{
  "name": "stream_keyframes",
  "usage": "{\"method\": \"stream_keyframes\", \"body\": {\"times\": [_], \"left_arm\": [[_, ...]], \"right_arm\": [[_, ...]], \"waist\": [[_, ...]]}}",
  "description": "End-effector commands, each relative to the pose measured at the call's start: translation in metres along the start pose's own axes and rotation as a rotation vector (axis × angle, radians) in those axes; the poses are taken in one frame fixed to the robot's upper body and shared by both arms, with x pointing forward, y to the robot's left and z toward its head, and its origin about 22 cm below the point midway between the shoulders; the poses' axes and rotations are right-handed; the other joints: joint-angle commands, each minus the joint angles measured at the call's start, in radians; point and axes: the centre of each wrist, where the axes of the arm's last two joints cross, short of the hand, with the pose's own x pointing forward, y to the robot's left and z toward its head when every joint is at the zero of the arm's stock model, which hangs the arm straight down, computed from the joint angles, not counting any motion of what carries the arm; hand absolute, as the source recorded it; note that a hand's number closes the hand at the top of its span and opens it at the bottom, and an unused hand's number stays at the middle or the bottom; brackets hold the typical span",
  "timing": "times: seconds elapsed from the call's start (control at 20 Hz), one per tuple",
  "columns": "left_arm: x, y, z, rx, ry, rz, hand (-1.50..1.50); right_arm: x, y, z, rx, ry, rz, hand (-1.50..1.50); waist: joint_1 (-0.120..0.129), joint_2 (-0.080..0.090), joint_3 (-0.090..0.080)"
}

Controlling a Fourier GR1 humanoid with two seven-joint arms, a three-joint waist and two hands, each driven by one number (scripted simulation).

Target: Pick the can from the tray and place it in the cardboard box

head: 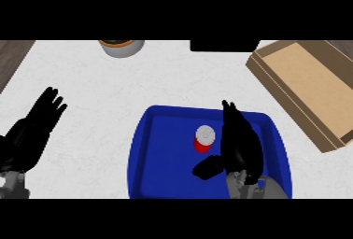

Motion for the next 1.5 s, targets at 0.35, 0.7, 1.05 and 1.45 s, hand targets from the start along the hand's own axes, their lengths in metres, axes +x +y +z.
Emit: {"method": "stream_keyframes", "body": {"times": [0.35, 0.7, 1.05, 1.45], "left_arm": [[0.003, 0.000, 0.004, -0.004, -0.015, -0.004, 0.00], [0.005, 0.013, -0.001, -0.001, 0.002, -0.011, 0.00], [0.001, 0.001, -0.007, 0.012, 0.004, 0.003, 0.00], [0.011, -0.003, -0.013, -0.001, 0.001, 0.016, 0.00]], "right_arm": [[0.036, -0.002, -0.003, -0.017, 0.152, 0.050, -1.50], [0.036, 0.017, -0.012, 0.011, 0.182, 0.149, -1.50], [0.037, 0.015, -0.019, 0.049, 0.198, 0.147, -1.50], [0.041, 0.016, -0.039, 0.062, 0.255, 0.182, -1.50]], "waist": [[0.003, 0.000, 0.001], [-0.001, 0.002, 0.001], [-0.011, -0.001, 0.001], [-0.006, 0.002, 0.001]]}}
